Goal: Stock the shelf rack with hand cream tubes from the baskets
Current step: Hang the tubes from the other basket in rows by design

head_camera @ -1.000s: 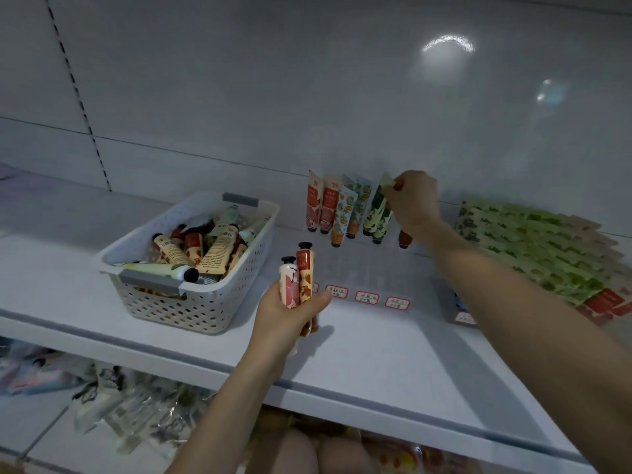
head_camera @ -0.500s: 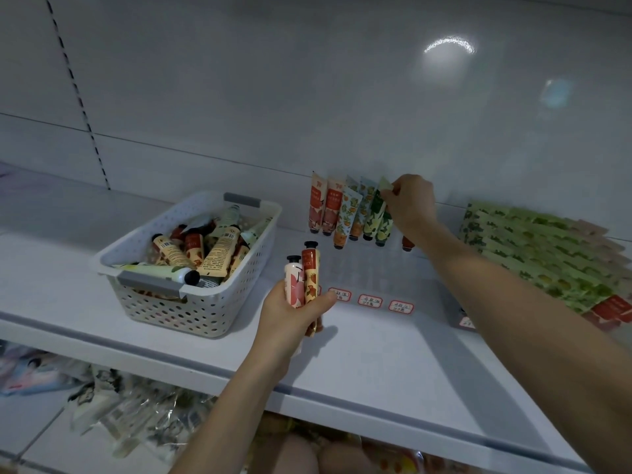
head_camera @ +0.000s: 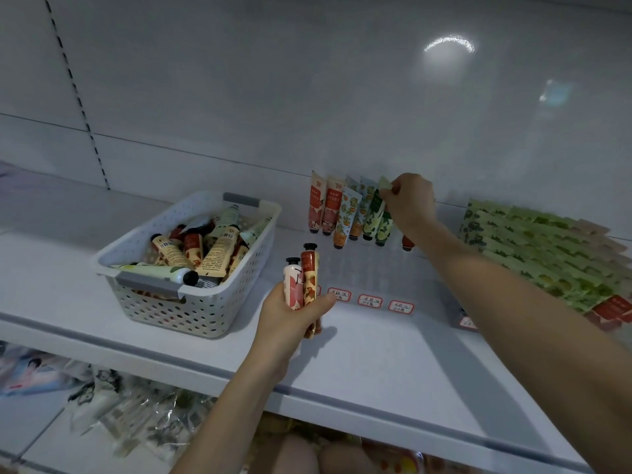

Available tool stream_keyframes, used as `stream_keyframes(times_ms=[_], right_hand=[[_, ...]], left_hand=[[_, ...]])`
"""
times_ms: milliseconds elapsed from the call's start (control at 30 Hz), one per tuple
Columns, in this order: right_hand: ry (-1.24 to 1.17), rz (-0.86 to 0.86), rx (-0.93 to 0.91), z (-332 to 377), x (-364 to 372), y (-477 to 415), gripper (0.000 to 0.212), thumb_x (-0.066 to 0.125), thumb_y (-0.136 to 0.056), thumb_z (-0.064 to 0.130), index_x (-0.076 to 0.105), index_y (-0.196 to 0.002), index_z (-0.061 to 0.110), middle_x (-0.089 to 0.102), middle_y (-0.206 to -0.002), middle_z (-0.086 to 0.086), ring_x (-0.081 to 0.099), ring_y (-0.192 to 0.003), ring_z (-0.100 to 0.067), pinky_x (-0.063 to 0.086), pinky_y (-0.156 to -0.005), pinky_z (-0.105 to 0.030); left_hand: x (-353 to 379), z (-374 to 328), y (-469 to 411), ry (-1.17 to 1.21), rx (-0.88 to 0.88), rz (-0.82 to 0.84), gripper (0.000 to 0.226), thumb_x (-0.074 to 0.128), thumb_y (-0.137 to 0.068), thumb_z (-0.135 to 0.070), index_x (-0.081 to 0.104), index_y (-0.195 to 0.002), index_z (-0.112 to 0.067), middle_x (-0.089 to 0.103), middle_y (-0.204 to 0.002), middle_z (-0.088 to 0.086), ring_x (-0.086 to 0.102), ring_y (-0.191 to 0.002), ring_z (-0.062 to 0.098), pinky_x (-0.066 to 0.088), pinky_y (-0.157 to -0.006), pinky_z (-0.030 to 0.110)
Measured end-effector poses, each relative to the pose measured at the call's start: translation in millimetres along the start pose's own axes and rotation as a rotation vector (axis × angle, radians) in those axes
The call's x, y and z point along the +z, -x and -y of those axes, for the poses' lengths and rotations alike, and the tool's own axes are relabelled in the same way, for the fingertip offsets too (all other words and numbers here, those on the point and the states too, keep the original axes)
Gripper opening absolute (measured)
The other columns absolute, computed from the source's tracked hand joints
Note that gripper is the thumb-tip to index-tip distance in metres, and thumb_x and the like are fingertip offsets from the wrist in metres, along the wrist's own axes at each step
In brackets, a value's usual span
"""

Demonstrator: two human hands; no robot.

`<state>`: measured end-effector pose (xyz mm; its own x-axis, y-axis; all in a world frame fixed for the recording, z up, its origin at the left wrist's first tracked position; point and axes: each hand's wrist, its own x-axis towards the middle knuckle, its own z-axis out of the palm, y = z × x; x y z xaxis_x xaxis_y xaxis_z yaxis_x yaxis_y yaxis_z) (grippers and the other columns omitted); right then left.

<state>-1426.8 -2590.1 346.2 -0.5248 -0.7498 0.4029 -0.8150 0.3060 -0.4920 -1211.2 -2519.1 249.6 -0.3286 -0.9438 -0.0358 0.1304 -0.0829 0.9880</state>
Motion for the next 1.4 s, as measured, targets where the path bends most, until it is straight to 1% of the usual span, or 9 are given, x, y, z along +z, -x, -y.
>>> stream_keyframes(times_ms=[200, 367, 533, 667, 800, 900, 1000, 1167, 1400], right_hand=[[0.001, -0.02, -0.032, 3.6, -5.7, 4.6, 0.037, 0.052, -0.091, 0.011, 0.038, -0.057, 0.007, 0.053, -0.073, -0.023, 0.044, -0.065, -0.023, 0.042, -0.06, -0.034], [-0.032, -0.043, -0.048, 4.3, -8.1, 11.2, 0.025, 0.051, -0.091, 0.01, 0.061, -0.091, -0.013, 0.065, -0.096, -0.028, 0.054, -0.071, -0.029, 0.052, -0.077, -0.048], [-0.015, -0.045, -0.075, 2.7, -3.5, 16.8, 0.025, 0.05, -0.092, 0.011, 0.056, -0.078, -0.01, 0.06, -0.078, -0.026, 0.047, -0.065, -0.025, 0.046, -0.062, -0.041], [0.004, -0.008, -0.044, -1.1, 4.0, 15.7, 0.037, 0.051, -0.091, 0.011, 0.034, -0.058, 0.009, 0.037, -0.055, -0.005, 0.037, -0.053, -0.022, 0.03, -0.055, -0.027], [0.061, 0.056, 0.015, 2.2, -0.6, 5.7, 0.036, 0.051, -0.09, 0.01, 0.036, -0.058, 0.009, 0.041, -0.056, -0.006, 0.038, -0.049, -0.018, 0.028, -0.046, -0.023], [0.068, 0.1, 0.031, 5.1, -3.3, -0.2, 0.019, 0.051, -0.089, 0.007, 0.049, -0.07, 0.006, 0.061, -0.075, -0.016, 0.052, -0.064, -0.023, 0.034, -0.049, -0.023], [0.07, 0.117, 0.031, 4.8, -1.7, -5.1, 0.028, 0.05, -0.088, 0.0, 0.043, -0.061, 0.009, 0.068, -0.092, -0.023, 0.053, -0.068, -0.022, 0.034, -0.047, -0.021], [0.089, 0.098, 0.041, 2.5, 1.1, -5.8, 0.032, 0.046, -0.087, -0.001, 0.038, -0.058, 0.01, 0.051, -0.064, -0.009, 0.038, -0.05, -0.016, 0.029, -0.047, -0.021], [0.066, 0.087, 0.022, -1.6, 0.4, -1.0, 0.027, 0.048, -0.086, 0.004, 0.04, -0.061, 0.009, 0.054, -0.069, -0.013, 0.041, -0.051, -0.017, 0.031, -0.046, -0.021]], left_hand=[[-0.3, -0.8, 1.8, -0.01, 0.003, 0.001, 0.019, 0.073, -0.078, -0.016, 0.055, -0.083, -0.012, 0.055, -0.07, 0.006, 0.053, -0.063, 0.015, 0.05, -0.064, 0.031], [-2.3, -1.1, 2.2, -0.001, -0.009, -0.007, 0.02, 0.074, -0.077, -0.016, 0.055, -0.083, -0.012, 0.055, -0.067, 0.004, 0.053, -0.059, 0.013, 0.05, -0.063, 0.03], [-0.3, -1.1, 2.6, -0.013, -0.018, -0.005, 0.02, 0.073, -0.078, -0.018, 0.055, -0.086, -0.015, 0.057, -0.074, 0.005, 0.055, -0.067, 0.015, 0.051, -0.065, 0.03], [-0.7, -1.8, 4.0, -0.025, -0.022, -0.005, 0.021, 0.073, -0.078, -0.019, 0.055, -0.088, -0.013, 0.057, -0.075, 0.006, 0.055, -0.068, 0.015, 0.051, -0.064, 0.029], [-3.7, -2.6, 4.2, -0.021, -0.019, -0.011, 0.023, 0.074, -0.077, -0.018, 0.054, -0.087, -0.011, 0.055, -0.072, 0.007, 0.054, -0.064, 0.016, 0.051, -0.066, 0.032], [-3.6, -3.0, 3.9, -0.024, -0.027, -0.019, 0.021, 0.073, -0.078, -0.018, 0.055, -0.087, -0.012, 0.056, -0.072, 0.006, 0.054, -0.064, 0.015, 0.052, -0.066, 0.032], [-2.1, -1.7, 3.3, -0.028, -0.023, -0.011, 0.021, 0.073, -0.078, -0.018, 0.055, -0.087, -0.012, 0.056, -0.072, 0.007, 0.054, -0.063, 0.015, 0.052, -0.065, 0.032], [-2.3, 0.2, 2.4, -0.033, -0.029, -0.008, 0.021, 0.074, -0.077, -0.019, 0.055, -0.087, -0.014, 0.056, -0.074, 0.006, 0.054, -0.067, 0.016, 0.053, -0.066, 0.031], [-6.0, 0.6, 1.7, -0.047, -0.04, -0.022, 0.021, 0.073, -0.078, -0.019, 0.054, -0.086, -0.013, 0.055, -0.069, 0.005, 0.054, -0.061, 0.013, 0.051, -0.062, 0.028]])
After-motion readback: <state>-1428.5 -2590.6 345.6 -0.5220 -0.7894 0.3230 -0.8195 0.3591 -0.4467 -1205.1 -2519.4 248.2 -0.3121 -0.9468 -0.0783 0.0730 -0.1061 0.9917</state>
